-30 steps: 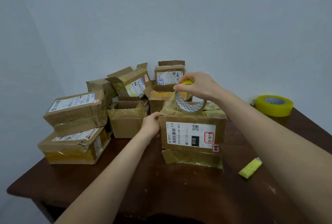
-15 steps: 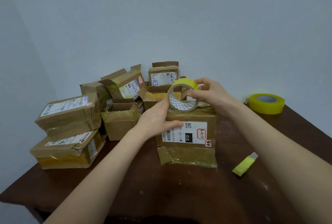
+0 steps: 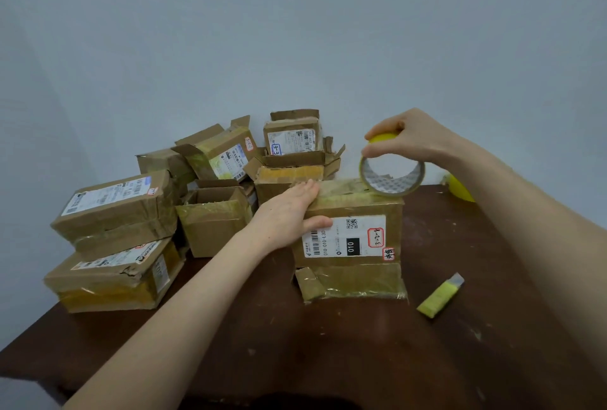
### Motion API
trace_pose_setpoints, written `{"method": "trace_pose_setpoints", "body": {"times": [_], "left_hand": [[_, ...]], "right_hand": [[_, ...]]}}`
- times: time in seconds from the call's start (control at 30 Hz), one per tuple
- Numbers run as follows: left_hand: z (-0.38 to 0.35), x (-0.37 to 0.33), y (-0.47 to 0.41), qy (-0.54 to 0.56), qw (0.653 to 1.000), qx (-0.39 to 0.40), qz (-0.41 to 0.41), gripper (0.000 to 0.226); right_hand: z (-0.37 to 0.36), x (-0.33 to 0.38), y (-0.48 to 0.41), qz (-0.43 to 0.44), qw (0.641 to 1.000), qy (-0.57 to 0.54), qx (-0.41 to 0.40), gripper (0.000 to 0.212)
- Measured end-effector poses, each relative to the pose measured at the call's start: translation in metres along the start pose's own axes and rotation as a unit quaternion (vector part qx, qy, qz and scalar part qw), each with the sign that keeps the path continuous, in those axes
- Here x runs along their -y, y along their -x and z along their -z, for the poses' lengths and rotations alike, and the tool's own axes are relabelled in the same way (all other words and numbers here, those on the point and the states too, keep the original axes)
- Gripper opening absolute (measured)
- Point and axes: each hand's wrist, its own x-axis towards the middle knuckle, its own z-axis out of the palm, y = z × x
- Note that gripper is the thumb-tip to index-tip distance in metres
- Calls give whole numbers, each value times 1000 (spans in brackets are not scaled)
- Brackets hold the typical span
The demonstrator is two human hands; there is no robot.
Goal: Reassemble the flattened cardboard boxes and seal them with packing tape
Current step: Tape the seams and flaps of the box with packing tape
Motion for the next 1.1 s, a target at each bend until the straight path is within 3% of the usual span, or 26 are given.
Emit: {"method": "trace_pose_setpoints", "body": {"times": [0.1,0.23,0.37,0.6,0.77,0.9,1.0,1.1], "left_hand": [[-8,2,-2,56,998,-5,8,81],[-15,4,-2,164,985,-34,43,73],[-22,7,-3,232,970,-42,65,71],[-37,16,9,187,981,-31,46,66],[-16,-7,-15,-5,1000,12,23,74],[-32,-31,-30,0,999,-38,0,70],[-41,-24,-34,11,999,-40,-2,68],[-42,-21,-36,39,999,-25,-11,67]], "right_hand": [[4,-6,0,-5,1000,30,2,44],[-7,-23,9,-57,988,-136,-39,44],[-19,-32,12,-52,983,-167,-61,35],[-42,-19,4,-6,987,-157,-43,43],[-52,-12,-2,17,990,-137,-15,44],[-47,-20,1,-18,989,-148,-20,56],[-50,-36,9,-60,969,-233,-47,46],[-49,-35,6,-48,968,-233,-79,37]]}}
